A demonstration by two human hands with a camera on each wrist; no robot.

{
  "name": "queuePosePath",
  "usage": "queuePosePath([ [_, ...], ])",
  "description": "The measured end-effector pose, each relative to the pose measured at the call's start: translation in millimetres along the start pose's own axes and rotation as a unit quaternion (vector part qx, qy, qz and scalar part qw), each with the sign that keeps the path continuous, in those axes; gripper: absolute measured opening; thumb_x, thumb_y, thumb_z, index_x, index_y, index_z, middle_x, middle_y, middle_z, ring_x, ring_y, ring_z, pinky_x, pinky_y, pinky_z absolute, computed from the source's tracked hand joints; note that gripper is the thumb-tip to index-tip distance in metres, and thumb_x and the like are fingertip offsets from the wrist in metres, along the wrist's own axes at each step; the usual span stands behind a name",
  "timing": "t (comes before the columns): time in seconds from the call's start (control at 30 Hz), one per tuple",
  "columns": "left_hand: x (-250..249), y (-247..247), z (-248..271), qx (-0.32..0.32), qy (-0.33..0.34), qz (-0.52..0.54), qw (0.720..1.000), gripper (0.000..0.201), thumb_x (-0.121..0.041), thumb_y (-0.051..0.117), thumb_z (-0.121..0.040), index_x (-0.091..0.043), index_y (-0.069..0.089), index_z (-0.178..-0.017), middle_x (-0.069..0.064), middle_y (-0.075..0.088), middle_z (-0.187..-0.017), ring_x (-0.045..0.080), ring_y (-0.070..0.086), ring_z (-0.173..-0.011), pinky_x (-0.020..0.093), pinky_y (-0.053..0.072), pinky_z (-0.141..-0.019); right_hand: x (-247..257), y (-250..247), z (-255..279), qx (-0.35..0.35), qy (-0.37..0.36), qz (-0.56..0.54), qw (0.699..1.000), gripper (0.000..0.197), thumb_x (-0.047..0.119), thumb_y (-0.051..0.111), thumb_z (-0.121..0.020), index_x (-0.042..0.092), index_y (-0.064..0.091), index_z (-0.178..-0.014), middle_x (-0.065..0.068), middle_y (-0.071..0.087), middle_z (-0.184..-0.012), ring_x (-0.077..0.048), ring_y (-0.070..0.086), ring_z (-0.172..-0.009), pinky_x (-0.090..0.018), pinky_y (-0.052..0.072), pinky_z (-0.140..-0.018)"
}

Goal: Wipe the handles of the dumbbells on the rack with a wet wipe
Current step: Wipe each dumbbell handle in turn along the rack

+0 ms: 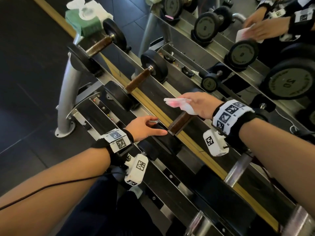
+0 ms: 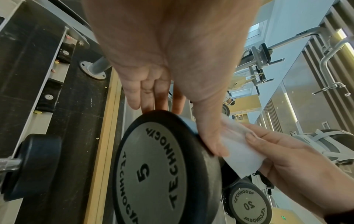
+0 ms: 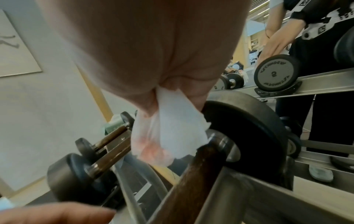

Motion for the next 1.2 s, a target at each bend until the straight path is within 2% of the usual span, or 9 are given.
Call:
queuePosePath([
  [0.07,1,0,1,0.001,0.002,0.005,1.0,0.083,-0.055,0.08,-0.069,-0.03,0.049,-0.142,-0.005,0.06,-0.136,0.012,0.056,-0.122,0.037,0.039,-0.112,-10,-8,-3,-0.021,0.015,-0.027,0.999,0.037,0.012,0.054,-0.097,0.025,0.054,-0.131,-0.004,0.065,-0.107,-0.024,0.064,-0.1,-0.034,0.049,-0.09],
  [0.2,3,1,4,0.003,0.009,0.026,1.0,0.081,-0.052,0.081,-0.071,-0.031,0.048,-0.142,-0.006,0.058,-0.137,0.007,0.055,-0.119,0.032,0.039,-0.11,-7,4,0,0.004,-0.004,0.018,1.0,0.063,0.003,0.051,-0.094,0.034,0.036,-0.147,-0.001,0.061,-0.103,-0.018,0.062,-0.091,-0.03,0.05,-0.09],
  [0.4,5,2,6,0.006,0.01,0.057,0.998,0.082,-0.046,0.081,-0.073,-0.028,0.045,-0.145,-0.004,0.06,-0.136,0.008,0.057,-0.117,0.025,0.038,-0.101,0,42,1,0.113,-0.039,0.056,0.991,0.064,0.01,0.051,-0.098,0.033,0.025,-0.153,-0.008,0.053,-0.135,-0.02,0.055,-0.117,-0.036,0.042,-0.107],
  [0.57,6,3,6,0.011,0.013,0.072,0.997,0.087,-0.047,0.081,-0.071,-0.03,0.041,-0.146,-0.009,0.062,-0.132,-0.002,0.056,-0.102,0.027,0.037,-0.1,-4,50,-8,0.1,-0.109,0.112,0.983,0.053,0.023,0.049,-0.101,0.04,0.034,-0.149,0.004,0.036,-0.148,-0.019,0.031,-0.138,-0.043,0.025,-0.118],
  [0.63,7,3,5,0.011,0.012,0.076,0.997,0.09,-0.051,0.081,-0.068,-0.032,0.041,-0.146,-0.011,0.063,-0.131,-0.006,0.055,-0.098,0.027,0.038,-0.101,-5,57,-9,0.105,-0.12,0.164,0.973,0.051,0.029,0.043,-0.103,0.043,0.028,-0.15,0.005,0.023,-0.157,-0.021,0.018,-0.145,-0.045,0.015,-0.121],
  [0.77,10,4,3,0.005,0.003,0.078,0.997,0.088,-0.051,0.083,-0.068,-0.034,0.043,-0.145,-0.008,0.062,-0.134,0.006,0.056,-0.117,0.029,0.038,-0.105,0,76,-5,0.114,-0.119,0.136,0.977,0.063,0.03,0.039,-0.104,0.044,0.003,-0.153,0.013,0.007,-0.164,-0.013,-0.002,-0.151,-0.045,-0.004,-0.12],
  [0.93,10,4,3,0.007,0.003,0.078,0.997,0.098,-0.059,0.081,-0.058,-0.032,0.044,-0.145,-0.006,0.06,-0.137,0.011,0.056,-0.124,0.037,0.038,-0.113,3,80,-1,0.114,-0.125,0.146,0.975,0.067,0.026,0.045,-0.1,0.043,0.007,-0.152,0.016,0.015,-0.161,-0.013,0.004,-0.151,-0.05,-0.005,-0.118],
  [1.07,11,4,2,0.008,-0.001,0.078,0.997,0.087,-0.05,0.082,-0.069,-0.033,0.043,-0.146,-0.007,0.058,-0.139,0.01,0.054,-0.125,0.039,0.036,-0.114,-20,53,-9,0.024,-0.104,0.162,0.981,0.066,0.019,0.056,-0.093,0.026,0.026,-0.151,0.002,0.031,-0.155,-0.018,0.023,-0.147,-0.041,0.013,-0.123],
  [1.2,11,5,2,0.009,0.002,0.079,0.997,0.085,-0.047,0.082,-0.071,-0.033,0.043,-0.145,-0.006,0.058,-0.139,0.006,0.053,-0.121,0.035,0.036,-0.113,-5,68,-4,-0.003,-0.116,0.114,0.987,0.067,0.014,0.063,-0.088,0.024,0.033,-0.146,0.0,0.03,-0.151,-0.019,0.025,-0.144,-0.04,0.013,-0.123],
])
Point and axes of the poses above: each hand's wrist, its own z-axis away from the middle knuckle, its own y-axis out of the palm, x = y × z, the point moved 5 cm from there along -z, towards the middle knuckle
